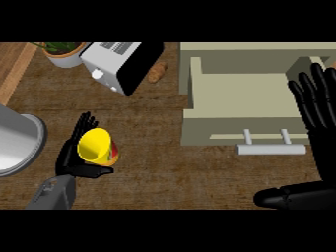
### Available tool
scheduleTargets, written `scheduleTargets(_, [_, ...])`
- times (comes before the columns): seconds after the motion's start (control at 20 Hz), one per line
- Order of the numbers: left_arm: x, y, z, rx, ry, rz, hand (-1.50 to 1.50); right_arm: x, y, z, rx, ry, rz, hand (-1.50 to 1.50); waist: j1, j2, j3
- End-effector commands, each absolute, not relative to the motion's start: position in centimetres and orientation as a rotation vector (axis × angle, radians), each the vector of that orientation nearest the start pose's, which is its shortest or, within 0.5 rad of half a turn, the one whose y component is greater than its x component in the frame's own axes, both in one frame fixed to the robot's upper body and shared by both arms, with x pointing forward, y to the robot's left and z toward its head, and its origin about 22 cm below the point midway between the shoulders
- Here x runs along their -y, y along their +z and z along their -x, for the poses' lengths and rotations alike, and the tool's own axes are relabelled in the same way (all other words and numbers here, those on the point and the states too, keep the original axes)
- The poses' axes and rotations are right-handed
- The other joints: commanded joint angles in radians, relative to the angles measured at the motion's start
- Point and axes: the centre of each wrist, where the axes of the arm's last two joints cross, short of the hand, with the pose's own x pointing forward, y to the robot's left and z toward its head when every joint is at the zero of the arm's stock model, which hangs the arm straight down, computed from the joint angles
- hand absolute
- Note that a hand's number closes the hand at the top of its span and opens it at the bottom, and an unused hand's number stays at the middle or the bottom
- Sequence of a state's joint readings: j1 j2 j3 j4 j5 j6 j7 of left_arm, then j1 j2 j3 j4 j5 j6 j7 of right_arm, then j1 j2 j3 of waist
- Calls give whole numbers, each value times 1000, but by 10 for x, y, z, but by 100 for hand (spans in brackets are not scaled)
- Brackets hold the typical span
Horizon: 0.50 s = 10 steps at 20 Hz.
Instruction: Pick up the cup, place it into the drawer and close the drawer
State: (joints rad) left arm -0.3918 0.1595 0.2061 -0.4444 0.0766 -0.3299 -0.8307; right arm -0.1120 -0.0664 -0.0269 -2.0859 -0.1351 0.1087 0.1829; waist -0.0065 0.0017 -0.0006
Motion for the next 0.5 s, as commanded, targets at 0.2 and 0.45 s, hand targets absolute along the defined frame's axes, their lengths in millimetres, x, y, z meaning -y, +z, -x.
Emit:
scheduleTargets(0.2, [-266, -140, -272, 1685, 110, 417, -150, 222, 148, -227, 2005, 128, -168, -150, 7, -2, 0])
scheduleTargets(0.45, [-278, -145, -269, 1688, 122, 495, 150, 243, 146, -220, 2013, 135, -173, -150, -5, 1, -1])
